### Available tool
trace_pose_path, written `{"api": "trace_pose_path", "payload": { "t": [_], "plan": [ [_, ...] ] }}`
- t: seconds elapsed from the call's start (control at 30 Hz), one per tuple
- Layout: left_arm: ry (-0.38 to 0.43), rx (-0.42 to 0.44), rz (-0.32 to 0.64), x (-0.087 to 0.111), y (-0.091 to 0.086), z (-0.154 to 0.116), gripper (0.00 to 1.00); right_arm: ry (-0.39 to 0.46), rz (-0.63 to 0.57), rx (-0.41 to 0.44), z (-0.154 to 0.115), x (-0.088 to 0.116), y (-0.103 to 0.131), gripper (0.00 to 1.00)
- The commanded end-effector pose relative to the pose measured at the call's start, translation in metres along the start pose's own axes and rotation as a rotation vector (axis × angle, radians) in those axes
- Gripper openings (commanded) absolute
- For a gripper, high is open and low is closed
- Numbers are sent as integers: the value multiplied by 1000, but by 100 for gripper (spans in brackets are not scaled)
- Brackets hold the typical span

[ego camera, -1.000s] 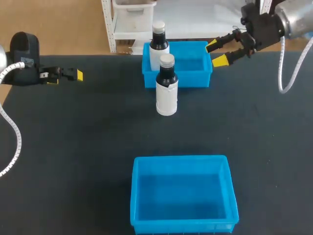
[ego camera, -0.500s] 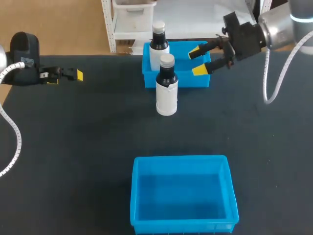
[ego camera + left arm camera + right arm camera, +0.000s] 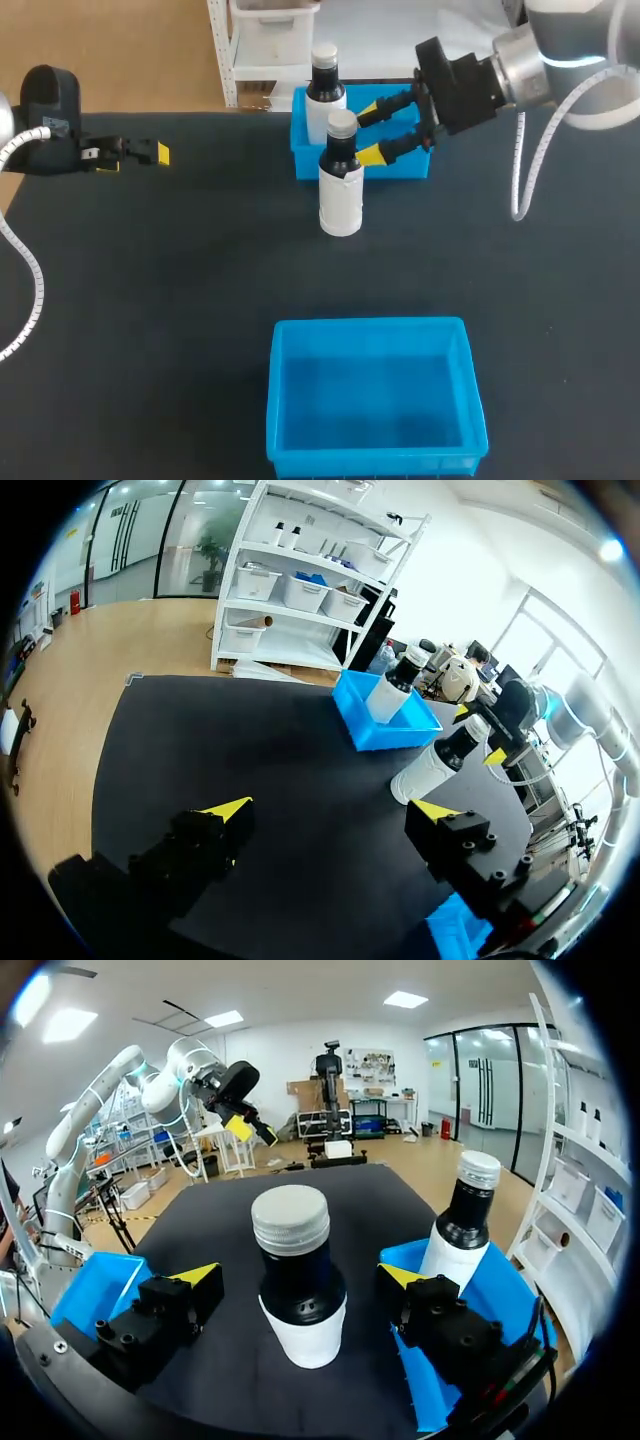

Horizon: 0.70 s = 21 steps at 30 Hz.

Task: Pick up the bottle, and place it in the far bin if it is heavy, or in the near bin if it is light.

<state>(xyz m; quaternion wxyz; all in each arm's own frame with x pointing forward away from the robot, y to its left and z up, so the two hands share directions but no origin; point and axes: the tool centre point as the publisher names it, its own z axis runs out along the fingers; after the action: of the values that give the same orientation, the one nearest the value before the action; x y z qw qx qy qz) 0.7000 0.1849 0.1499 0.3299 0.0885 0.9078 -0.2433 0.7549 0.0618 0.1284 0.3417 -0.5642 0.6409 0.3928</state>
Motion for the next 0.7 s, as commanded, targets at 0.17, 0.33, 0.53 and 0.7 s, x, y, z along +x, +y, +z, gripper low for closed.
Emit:
{"api": "trace_pose_path", "payload": {
  "t": [0.17, 0.33, 0.53, 0.7],
  "plan": [
    [0, 0, 0, 0, 0, 0, 100, 16, -3, -29, 13, -4, 2, 100],
    [0, 0, 0, 0, 0, 0, 100, 15, -4, -49, 18, -6, 2, 100],
    [0, 0, 0, 0, 0, 0, 100, 23, -11, -55, 24, -7, 2, 100],
    [0, 0, 0, 0, 0, 0, 100, 31, -7, -55, 31, -8, 2, 100]
  ]
}}
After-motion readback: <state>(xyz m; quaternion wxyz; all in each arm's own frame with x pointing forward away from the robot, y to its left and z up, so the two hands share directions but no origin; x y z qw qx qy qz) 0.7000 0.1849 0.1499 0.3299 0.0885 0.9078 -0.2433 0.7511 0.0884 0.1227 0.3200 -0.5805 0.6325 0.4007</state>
